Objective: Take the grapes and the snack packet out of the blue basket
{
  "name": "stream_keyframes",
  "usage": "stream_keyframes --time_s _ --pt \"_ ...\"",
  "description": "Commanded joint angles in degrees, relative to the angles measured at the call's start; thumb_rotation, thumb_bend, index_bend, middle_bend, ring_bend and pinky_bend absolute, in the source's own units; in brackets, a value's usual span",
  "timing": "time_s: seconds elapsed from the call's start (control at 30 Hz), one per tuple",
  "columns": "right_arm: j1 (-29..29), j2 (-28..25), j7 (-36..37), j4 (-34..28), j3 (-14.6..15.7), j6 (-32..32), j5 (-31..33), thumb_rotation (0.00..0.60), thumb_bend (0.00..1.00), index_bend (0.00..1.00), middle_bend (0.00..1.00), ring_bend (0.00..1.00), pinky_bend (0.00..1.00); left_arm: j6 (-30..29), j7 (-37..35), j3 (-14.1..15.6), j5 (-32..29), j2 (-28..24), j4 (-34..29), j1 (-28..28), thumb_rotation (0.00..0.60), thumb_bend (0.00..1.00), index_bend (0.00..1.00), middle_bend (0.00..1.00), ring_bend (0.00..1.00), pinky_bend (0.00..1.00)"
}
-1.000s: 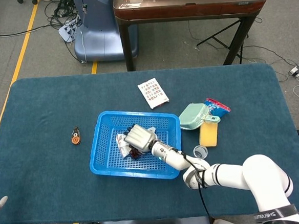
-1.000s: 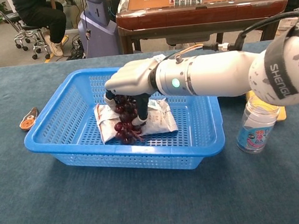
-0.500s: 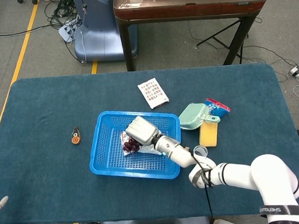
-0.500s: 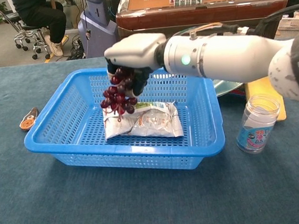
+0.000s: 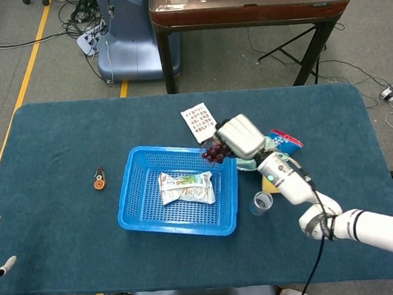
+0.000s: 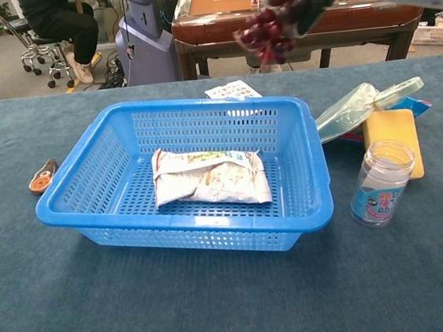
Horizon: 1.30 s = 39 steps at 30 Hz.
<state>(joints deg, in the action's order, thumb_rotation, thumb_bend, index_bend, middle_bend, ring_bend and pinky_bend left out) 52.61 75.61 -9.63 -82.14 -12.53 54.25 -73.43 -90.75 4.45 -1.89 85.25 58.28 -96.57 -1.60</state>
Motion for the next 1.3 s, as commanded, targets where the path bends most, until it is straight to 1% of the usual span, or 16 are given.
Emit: stream_keyframes --time_s 0.03,0.13,0.27,0.33,0.43,0.5,0.6,0.63,0.67,0.73,0.77,0.9,1.03,1.13,1.2,1.3 --pt "-3.04 -3.13 1.39 1.29 1.32 -0.33 2.49 0.6 0.48 0.76 0.53 0.54 0.7 0.19 0.19 0.04 0.15 0.08 -0.14 0.15 0.6 0.15 0.21 0.14 0.13 0.11" --pt "-4.9 -3.88 2.67 3.61 2.25 -1.31 4.22 0.6 0.48 0.76 0.52 0.54 0.7 0.34 0.52 -0.01 0.34 0.1 -0.45 0.38 0.6 0.15 0.21 0.14 0.13 0.11" --pt "-6.71 -3.49 3.51 7.75 3.5 -3.3 6.42 0.6 0.47 0.75 0.5 0.53 0.7 0.28 0.88 -0.04 0.76 0.07 -0.87 0.56 0.6 0.15 0.21 0.14 0.13 0.11" --pt "-7.23 -3.18 4.04 8.98 3.75 -4.09 7.16 0.6 0.47 0.73 0.48 0.51 0.7 0.31 0.95 -0.03 0.76 0.08 -0.97 0.59 0.6 0.15 0.21 0.14 0.13 0.11" --pt "-8.08 -2.62 5.36 10.93 3.92 -5.29 8.19 0.6 0.46 0.66 0.46 0.48 0.69 0.51 1.21 0.03 0.72 0.1 -1.05 0.65 0.6 0.15 0.21 0.14 0.13 0.11" --pt "-8.3 -2.52 5.65 12.41 4.46 -7.76 9.29 0.6 0.46 0.57 0.42 0.43 0.64 0.56 1.46 0.09 0.86 0.09 -1.22 0.72 0.6 0.15 0.21 0.14 0.13 0.11" --pt "-8.07 -2.89 5.33 12.94 4.65 -10.42 10.36 0.6 0.44 0.3 0.29 0.3 0.52 0.46 1.64 0.07 0.87 0.14 -1.38 0.71 0.6 0.15 0.21 0.14 0.13 0.11" --pt "-7.98 -3.15 5.12 12.85 4.66 -11.36 10.9 0.6 0.44 0.25 0.26 0.27 0.49 0.55 1.74 0.12 0.82 0.15 -1.4 0.71 0.6 0.15 0.21 0.14 0.13 0.11" --pt "-7.94 -3.31 5.01 12.73 4.59 -11.79 11.23 0.6 0.44 0.16 0.22 0.24 0.45 0.59 1.81 0.16 0.8 0.17 -1.4 0.71 0.6 0.15 0.21 0.14 0.13 0.11" --pt "-7.97 -3.7 4.97 12.38 4.48 -12.33 11.47 0.6 0.43 0.05 0.15 0.19 0.4 0.66 1.9 0.2 0.72 0.23 -1.36 0.7 0.6 0.15 0.21 0.14 0.13 0.11" --pt "-8.05 -3.87 5.04 12.18 4.4 -12.29 11.41 0.6 0.43 0.01 0.13 0.17 0.38 0.67 1.91 0.2 0.67 0.25 -1.35 0.68 0.6 0.15 0.21 0.14 0.13 0.11" --pt "-8.5 -5.29 6.19 10.62 3.85 -11.81 10.45 0.6 0.41 0.0 0.05 0.12 0.33 0.67 2.02 0.13 0.58 0.26 -1.34 0.73 0.6 0.15 0.21 0.14 0.13 0.11" --pt "-9.11 -7.56 7.98 8.2 3.06 -10.46 8.61 0.6 0.36 0.0 0.03 0.1 0.3 0.72 2.08 0.05 0.52 0.23 -1.39 0.82 0.6 0.15 0.21 0.14 0.13 0.11" --pt "-9.54 -9.3 8.38 6.8 2.4 -9.04 7.71 0.6 0.26 0.0 0.01 0.08 0.27 0.76 2.14 0.02 0.46 0.18 -1.43 0.87 0.6 0.15 0.21 0.14 0.13 0.11" --pt "-9.73 -10.25 8.6 5.79 2.01 -8.5 7.44 0.6 0.17 0.0 0.01 0.08 0.27 0.7 2.1 -0.02 0.42 0.15 -1.42 0.85 0.6 0.15 0.21 0.14 0.13 0.11" --pt "-9.97 -11.73 8.16 3.99 1.65 -7.57 6.79 0.6 0.09 0.0 0.0 0.07 0.27 0.75 2.09 -0.02 0.25 0.16 -1.37 0.83 0.6 0.15 0.21 0.14 0.13 0.11"
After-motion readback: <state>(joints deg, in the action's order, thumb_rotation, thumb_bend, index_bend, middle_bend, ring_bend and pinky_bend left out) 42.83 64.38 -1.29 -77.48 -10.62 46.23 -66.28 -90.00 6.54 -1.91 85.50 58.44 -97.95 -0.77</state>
